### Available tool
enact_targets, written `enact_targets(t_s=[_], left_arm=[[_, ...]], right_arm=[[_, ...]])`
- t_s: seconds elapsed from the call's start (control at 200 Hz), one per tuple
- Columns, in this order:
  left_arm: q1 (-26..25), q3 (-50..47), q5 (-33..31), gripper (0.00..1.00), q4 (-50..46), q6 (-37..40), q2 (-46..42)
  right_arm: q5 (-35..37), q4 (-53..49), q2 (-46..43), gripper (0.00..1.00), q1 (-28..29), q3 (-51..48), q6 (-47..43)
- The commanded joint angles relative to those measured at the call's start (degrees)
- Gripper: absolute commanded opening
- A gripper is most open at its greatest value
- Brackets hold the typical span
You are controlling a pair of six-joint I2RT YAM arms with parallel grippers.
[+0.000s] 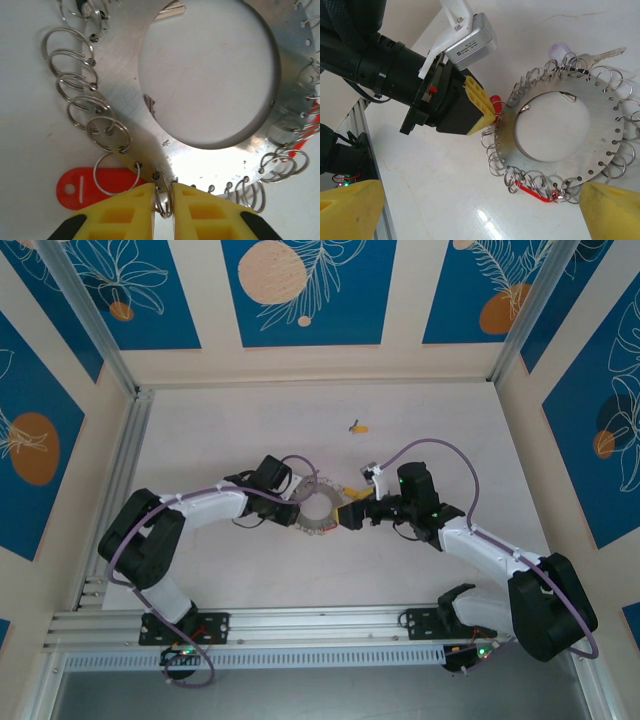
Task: Put the keys on the keyring
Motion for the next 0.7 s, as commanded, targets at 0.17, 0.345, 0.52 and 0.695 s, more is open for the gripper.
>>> enact_targets(t_s=[0.17,0.345,0.52,0.695], left_arm=[[-0.9,1.8,-1.7,0.13,-1.6,1.6,1.8],[-0.9,2.3,-1.4,0.0,-3.6,2.4,0.4],[-0.9,3.2,-2.5,0.0,-8.5,4.1,-5.3],[-0.9,4.5,-0.2,0.0,-12.6,7.1,-14.1]], right_arm=[[0.4,-0.6,-1.1,1.0,-0.3,0.5,-0.6],[0.1,-1.2,-1.3,1.0,-0.9,0.8,-0.5],[0.1,-1.6,-2.6,1.0,-1.0,0.5,-0.6],[-1.3,-1.5,-4.5,0.98,-1.0,0.2,-0.3]])
